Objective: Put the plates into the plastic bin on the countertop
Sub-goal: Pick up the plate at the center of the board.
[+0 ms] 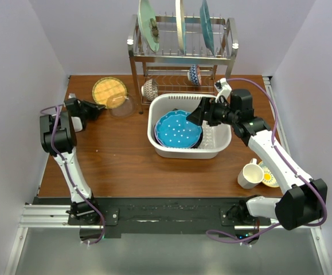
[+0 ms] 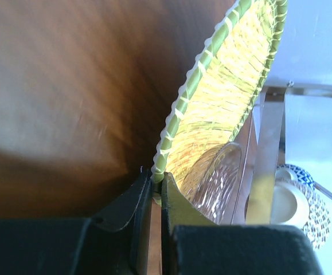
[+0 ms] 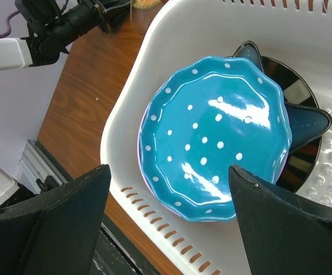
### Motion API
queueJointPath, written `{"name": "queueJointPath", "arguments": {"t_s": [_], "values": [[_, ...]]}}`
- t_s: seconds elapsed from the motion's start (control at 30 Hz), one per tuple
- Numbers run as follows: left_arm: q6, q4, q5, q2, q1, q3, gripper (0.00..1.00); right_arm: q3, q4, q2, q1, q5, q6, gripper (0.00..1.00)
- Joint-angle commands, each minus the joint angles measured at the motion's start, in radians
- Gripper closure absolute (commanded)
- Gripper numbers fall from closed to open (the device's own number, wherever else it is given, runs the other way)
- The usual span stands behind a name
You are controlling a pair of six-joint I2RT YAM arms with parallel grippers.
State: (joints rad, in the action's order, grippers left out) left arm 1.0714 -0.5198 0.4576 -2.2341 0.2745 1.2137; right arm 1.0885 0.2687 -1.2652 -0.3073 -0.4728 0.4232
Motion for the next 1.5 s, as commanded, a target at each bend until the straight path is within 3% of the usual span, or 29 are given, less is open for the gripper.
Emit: {"name": "queueJointPath", "arguments": {"t_s": [0.0, 0.33, 0.57, 0.73, 1.13, 1.47], "values": [[-0.022, 0.078, -0.004, 0.039, 0.003, -0.097, 1.00, -0.004, -0.040, 0.015, 0.000, -0.044, 0.020, 0.13], [-0.091, 0.102, -0.068, 0.260, 0.005, -0.241, 1.00, -0.025, -0.060, 0.021, -0.001, -0.066, 0.042, 0.13], [-0.220, 0.219, -0.287, 0.441, 0.003, -0.246, 1.00, -0.041, -0.085, 0.021, -0.001, -0.079, 0.061, 0.13], [-0.272, 0.241, -0.333, 0.550, 0.005, -0.237, 1.00, -0.048, -0.105, 0.017, -0.001, -0.092, 0.077, 0.13], [-0.307, 0.270, -0.123, 0.677, 0.003, -0.206, 1.00, -0.067, -0.194, -0.013, -0.007, -0.178, 0.121, 0.13], [-0.375, 0.408, 0.013, 0.798, 0.002, -0.223, 1.00, -0.072, -0.223, -0.042, -0.016, -0.196, 0.141, 0.12]]}}
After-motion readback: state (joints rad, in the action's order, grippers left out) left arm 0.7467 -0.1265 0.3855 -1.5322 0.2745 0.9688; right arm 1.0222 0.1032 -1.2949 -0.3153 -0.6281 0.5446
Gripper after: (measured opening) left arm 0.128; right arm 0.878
